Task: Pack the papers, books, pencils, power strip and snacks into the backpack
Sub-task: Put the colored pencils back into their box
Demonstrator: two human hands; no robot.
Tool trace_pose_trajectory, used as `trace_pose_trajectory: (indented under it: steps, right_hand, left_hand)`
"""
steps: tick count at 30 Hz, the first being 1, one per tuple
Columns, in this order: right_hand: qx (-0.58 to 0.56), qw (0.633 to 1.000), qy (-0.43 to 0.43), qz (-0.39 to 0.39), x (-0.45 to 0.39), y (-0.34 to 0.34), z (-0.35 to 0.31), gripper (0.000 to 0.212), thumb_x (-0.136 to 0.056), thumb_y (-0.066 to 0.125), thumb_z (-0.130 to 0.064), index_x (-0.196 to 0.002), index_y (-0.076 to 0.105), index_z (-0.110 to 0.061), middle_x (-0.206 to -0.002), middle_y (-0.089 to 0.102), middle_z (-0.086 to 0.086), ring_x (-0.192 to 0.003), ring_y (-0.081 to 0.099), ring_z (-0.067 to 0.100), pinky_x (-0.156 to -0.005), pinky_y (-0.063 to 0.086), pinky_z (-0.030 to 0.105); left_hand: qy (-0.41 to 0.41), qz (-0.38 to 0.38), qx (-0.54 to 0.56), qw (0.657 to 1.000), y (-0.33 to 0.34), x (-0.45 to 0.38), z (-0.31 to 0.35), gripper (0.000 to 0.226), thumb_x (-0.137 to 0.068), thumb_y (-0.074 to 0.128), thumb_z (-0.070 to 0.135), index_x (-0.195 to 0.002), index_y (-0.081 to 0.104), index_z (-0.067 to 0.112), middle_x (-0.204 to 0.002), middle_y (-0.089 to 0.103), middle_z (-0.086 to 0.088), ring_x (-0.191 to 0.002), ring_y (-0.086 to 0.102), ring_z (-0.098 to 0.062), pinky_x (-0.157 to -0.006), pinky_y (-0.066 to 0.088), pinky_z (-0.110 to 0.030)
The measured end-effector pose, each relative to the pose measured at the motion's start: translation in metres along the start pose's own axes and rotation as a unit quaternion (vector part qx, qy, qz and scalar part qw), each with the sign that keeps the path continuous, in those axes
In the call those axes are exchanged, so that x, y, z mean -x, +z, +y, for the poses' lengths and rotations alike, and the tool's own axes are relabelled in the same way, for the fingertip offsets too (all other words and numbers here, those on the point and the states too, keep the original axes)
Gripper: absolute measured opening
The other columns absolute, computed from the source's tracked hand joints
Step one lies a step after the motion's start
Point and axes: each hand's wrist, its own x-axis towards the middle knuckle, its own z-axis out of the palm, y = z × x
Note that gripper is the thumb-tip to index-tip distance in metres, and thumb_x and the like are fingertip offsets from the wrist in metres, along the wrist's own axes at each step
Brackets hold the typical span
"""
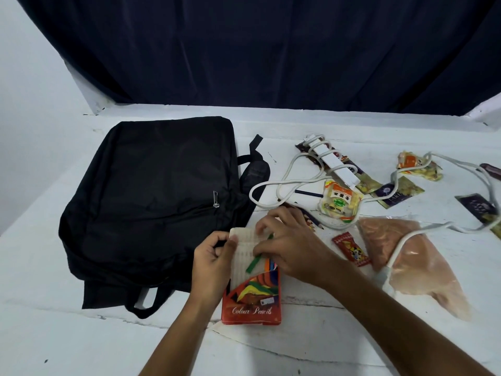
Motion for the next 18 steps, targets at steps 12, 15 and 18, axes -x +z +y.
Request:
trace_pose_trajectory:
  steps: [12,15,18]
  right_hand:
    - [-0.165,0.984,0.069,-0.02,0.024,-0.001,-0.004,0.04,-0.084,0.041,-0.024,-0.105,0.074,-0.034,-0.16,0.012,-0.004,-0.148,-0.008,0.019,-0.113,0.01,0.046]
    - [-0.163,0.983,0.085,0.004,0.028,0.002,-0.009,0.039,-0.08,0.044,-0.025,-0.104,0.075,-0.03,-0.157,0.023,0.003,-0.148,0.001,0.023,-0.112,0.022,0.054]
    - [-0.173,0.98,0.095,-0.021,0.034,0.006,-0.012,0.037,-0.082,0.043,-0.033,-0.102,0.075,-0.033,-0.158,0.02,-0.002,-0.148,-0.005,0.018,-0.112,0.021,0.054]
  left_hand:
    - [-0.01,0.01,0.003,1.0,0.002,0.0,-0.002,0.018,-0.096,0.056,0.018,-0.09,0.064,0.004,-0.072,0.07,-0.016,-0.066,0.068,-0.027,-0.063,0.055,-0.048]
    - [-0.009,0.008,0.007,1.0,0.002,0.0,-0.002,0.018,-0.096,0.055,0.016,-0.091,0.064,0.002,-0.069,0.071,-0.01,-0.063,0.068,-0.021,-0.06,0.054,-0.039]
    - [-0.005,0.008,0.003,1.0,0.001,0.0,-0.003,0.018,-0.096,0.056,0.016,-0.09,0.064,0.002,-0.069,0.07,-0.009,-0.063,0.067,-0.019,-0.061,0.053,-0.038]
